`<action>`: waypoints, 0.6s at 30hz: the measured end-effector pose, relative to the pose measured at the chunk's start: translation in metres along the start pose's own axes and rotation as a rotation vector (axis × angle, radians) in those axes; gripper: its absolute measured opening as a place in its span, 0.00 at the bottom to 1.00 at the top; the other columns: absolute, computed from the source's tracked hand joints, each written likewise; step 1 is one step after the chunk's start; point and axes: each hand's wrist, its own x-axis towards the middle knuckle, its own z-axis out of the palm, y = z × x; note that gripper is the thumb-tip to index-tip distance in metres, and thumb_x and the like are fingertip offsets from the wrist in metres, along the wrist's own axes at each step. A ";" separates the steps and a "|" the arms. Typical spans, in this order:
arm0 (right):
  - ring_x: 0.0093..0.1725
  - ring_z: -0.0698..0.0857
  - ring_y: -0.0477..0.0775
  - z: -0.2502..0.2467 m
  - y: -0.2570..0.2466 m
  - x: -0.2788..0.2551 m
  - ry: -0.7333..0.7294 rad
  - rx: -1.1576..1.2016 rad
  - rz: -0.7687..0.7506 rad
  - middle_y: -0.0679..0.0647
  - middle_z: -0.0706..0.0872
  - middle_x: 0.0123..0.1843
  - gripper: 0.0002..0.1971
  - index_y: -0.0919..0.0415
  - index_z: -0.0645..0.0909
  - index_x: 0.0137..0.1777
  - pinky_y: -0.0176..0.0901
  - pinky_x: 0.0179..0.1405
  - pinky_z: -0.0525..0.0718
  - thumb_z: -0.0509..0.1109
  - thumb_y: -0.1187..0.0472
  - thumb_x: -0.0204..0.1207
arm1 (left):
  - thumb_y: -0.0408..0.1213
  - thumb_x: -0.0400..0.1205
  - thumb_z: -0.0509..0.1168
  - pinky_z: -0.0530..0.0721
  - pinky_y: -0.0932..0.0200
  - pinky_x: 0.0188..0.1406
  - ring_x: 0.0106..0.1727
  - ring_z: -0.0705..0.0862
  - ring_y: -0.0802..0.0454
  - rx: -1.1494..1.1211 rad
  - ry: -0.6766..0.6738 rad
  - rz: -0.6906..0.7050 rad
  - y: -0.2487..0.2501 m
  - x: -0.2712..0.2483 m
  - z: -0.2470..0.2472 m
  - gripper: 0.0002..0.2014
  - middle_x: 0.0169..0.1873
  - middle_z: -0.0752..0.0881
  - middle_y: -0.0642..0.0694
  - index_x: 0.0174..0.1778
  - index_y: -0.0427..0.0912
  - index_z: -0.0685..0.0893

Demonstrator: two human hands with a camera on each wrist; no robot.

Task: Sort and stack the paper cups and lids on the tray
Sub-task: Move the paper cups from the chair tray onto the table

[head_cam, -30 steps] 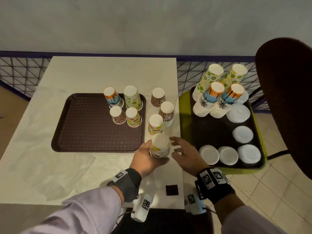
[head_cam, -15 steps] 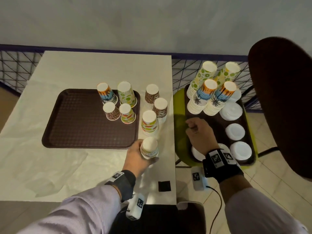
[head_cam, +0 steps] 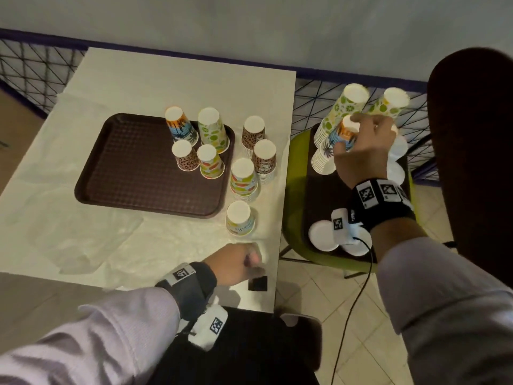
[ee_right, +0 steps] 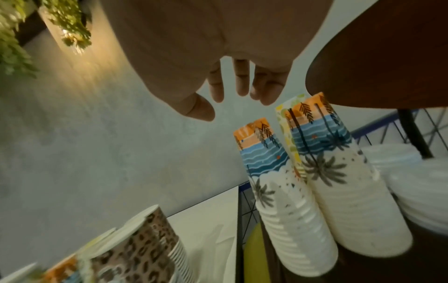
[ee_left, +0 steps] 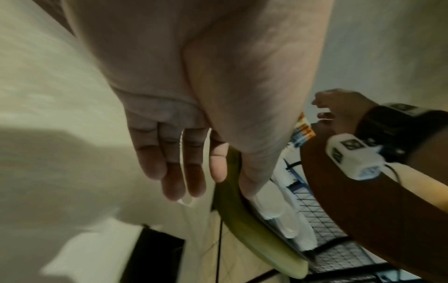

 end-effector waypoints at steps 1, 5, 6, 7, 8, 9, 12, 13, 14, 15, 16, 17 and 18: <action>0.63 0.76 0.71 0.002 0.003 0.009 -0.022 -0.052 0.019 0.67 0.75 0.70 0.28 0.62 0.78 0.70 0.53 0.64 0.71 0.65 0.53 0.69 | 0.54 0.81 0.74 0.85 0.51 0.54 0.47 0.87 0.51 -0.004 0.012 0.042 0.012 0.004 0.002 0.12 0.47 0.88 0.50 0.50 0.53 0.81; 0.74 0.69 0.74 0.010 0.010 0.034 -0.260 -0.289 0.003 0.64 0.67 0.82 0.36 0.56 0.65 0.82 0.63 0.73 0.67 0.64 0.48 0.73 | 0.53 0.82 0.73 0.84 0.56 0.46 0.44 0.86 0.56 -0.072 0.128 0.171 0.058 0.028 0.007 0.18 0.48 0.88 0.51 0.64 0.53 0.77; 0.76 0.67 0.75 0.014 0.011 0.035 -0.325 -0.318 -0.007 0.63 0.66 0.83 0.36 0.55 0.63 0.84 0.65 0.74 0.67 0.65 0.48 0.75 | 0.52 0.82 0.73 0.85 0.54 0.47 0.44 0.86 0.54 -0.104 0.159 0.180 0.070 0.035 0.006 0.21 0.49 0.88 0.51 0.67 0.52 0.76; 0.77 0.66 0.75 0.017 0.013 0.037 -0.379 -0.322 -0.008 0.63 0.65 0.83 0.37 0.55 0.62 0.84 0.66 0.75 0.68 0.67 0.49 0.76 | 0.50 0.82 0.74 0.86 0.52 0.48 0.45 0.86 0.52 -0.148 0.183 0.175 0.082 0.043 0.004 0.23 0.49 0.87 0.50 0.70 0.51 0.76; 0.77 0.65 0.76 0.020 0.015 0.038 -0.418 -0.315 -0.007 0.63 0.65 0.83 0.37 0.55 0.62 0.85 0.67 0.75 0.68 0.68 0.50 0.77 | 0.48 0.82 0.74 0.86 0.51 0.49 0.47 0.86 0.51 -0.193 0.206 0.177 0.092 0.049 0.001 0.24 0.49 0.86 0.50 0.73 0.49 0.76; 0.77 0.66 0.76 0.022 0.017 0.038 -0.435 -0.309 -0.020 0.64 0.66 0.82 0.36 0.56 0.63 0.84 0.67 0.75 0.69 0.68 0.51 0.77 | 0.46 0.82 0.75 0.86 0.51 0.50 0.48 0.85 0.50 -0.226 0.233 0.186 0.100 0.055 -0.002 0.26 0.49 0.85 0.49 0.74 0.49 0.75; 0.66 0.76 0.77 0.022 0.024 0.031 -0.408 -0.251 -0.098 0.70 0.72 0.74 0.31 0.59 0.71 0.80 0.66 0.65 0.78 0.67 0.53 0.77 | 0.47 0.83 0.74 0.83 0.54 0.49 0.49 0.83 0.52 -0.279 0.318 0.188 0.113 0.072 -0.013 0.29 0.53 0.83 0.49 0.78 0.49 0.72; 0.61 0.79 0.76 0.021 0.026 0.027 -0.400 -0.207 -0.104 0.70 0.75 0.70 0.28 0.59 0.72 0.78 0.65 0.58 0.82 0.67 0.54 0.78 | 0.47 0.83 0.73 0.82 0.53 0.50 0.48 0.82 0.52 -0.299 0.341 0.171 0.114 0.077 -0.016 0.29 0.54 0.83 0.48 0.78 0.50 0.71; 0.57 0.82 0.75 0.019 0.027 0.023 -0.397 -0.163 -0.094 0.70 0.76 0.68 0.26 0.59 0.73 0.77 0.63 0.53 0.84 0.68 0.55 0.79 | 0.47 0.84 0.73 0.82 0.52 0.51 0.47 0.81 0.52 -0.320 0.359 0.153 0.114 0.083 -0.019 0.29 0.55 0.83 0.47 0.78 0.49 0.70; 0.54 0.83 0.74 0.017 0.028 0.019 -0.404 -0.128 -0.077 0.69 0.76 0.67 0.25 0.59 0.72 0.77 0.62 0.51 0.85 0.68 0.55 0.81 | 0.47 0.84 0.73 0.82 0.51 0.52 0.46 0.81 0.51 -0.340 0.376 0.143 0.114 0.089 -0.021 0.29 0.55 0.83 0.45 0.78 0.48 0.70; 0.52 0.83 0.74 0.015 0.030 0.015 -0.421 -0.102 -0.060 0.69 0.75 0.67 0.24 0.58 0.71 0.77 0.61 0.50 0.85 0.68 0.55 0.82 | 0.46 0.85 0.72 0.81 0.51 0.53 0.45 0.81 0.51 -0.356 0.393 0.138 0.114 0.094 -0.022 0.29 0.55 0.83 0.44 0.79 0.46 0.69; 0.52 0.83 0.74 0.013 0.031 0.010 -0.437 -0.077 -0.042 0.69 0.73 0.69 0.24 0.57 0.69 0.77 0.60 0.52 0.85 0.67 0.55 0.83 | 0.46 0.85 0.72 0.82 0.50 0.54 0.45 0.82 0.50 -0.369 0.406 0.137 0.115 0.098 -0.024 0.29 0.54 0.83 0.44 0.79 0.46 0.69; 0.54 0.83 0.73 0.010 0.033 0.006 -0.453 -0.046 -0.017 0.69 0.71 0.71 0.23 0.56 0.68 0.76 0.60 0.54 0.85 0.67 0.55 0.83 | 0.46 0.84 0.72 0.84 0.48 0.56 0.46 0.82 0.48 -0.376 0.418 0.131 0.116 0.103 -0.026 0.30 0.55 0.82 0.44 0.79 0.45 0.68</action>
